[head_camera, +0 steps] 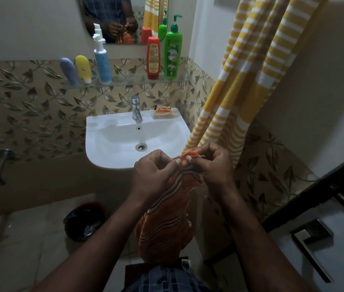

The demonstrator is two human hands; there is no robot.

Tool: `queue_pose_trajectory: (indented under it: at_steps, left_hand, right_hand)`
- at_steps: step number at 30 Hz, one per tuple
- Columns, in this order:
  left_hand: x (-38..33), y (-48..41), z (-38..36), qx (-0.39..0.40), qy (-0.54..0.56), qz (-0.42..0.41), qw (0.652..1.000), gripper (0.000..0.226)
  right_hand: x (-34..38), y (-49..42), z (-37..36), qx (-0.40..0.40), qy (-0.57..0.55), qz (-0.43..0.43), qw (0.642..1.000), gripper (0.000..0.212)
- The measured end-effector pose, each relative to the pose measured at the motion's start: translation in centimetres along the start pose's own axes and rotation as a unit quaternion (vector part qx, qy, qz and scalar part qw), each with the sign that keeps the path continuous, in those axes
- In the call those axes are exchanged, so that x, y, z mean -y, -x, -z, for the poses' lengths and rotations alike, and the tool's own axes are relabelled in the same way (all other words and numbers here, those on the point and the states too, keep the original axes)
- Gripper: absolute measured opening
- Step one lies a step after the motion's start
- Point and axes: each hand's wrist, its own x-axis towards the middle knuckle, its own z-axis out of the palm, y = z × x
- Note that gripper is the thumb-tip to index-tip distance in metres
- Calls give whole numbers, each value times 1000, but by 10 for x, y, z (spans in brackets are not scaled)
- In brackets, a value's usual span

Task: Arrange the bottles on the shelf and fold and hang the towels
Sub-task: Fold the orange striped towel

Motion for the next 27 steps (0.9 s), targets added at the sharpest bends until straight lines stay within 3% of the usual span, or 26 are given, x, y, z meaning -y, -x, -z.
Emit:
queue_pose_trajectory:
  at_steps: [12, 15, 18, 23, 27]
  left_hand:
    - [-4, -4, -3, 26, 122, 63, 990, 17]
    - [-4, -4, -5, 26, 118, 69, 990, 8]
    - [-5, -4, -5, 22, 101, 58, 993, 13]
    - [-3, -4, -5, 67, 60, 18, 996, 11]
    - [-2, -3, -6, 81, 29, -14, 996, 9]
  right_hand:
    - [1, -4, 6, -4, 6, 36, 999, 24]
    - [3, -5, 10, 31, -1, 18, 999, 31]
    - [8, -9, 17, 92, 5, -8, 996, 37]
    - [13, -18, 24, 138, 176, 19, 974, 9]
    - [20, -27, 28, 172, 284, 28, 943, 16]
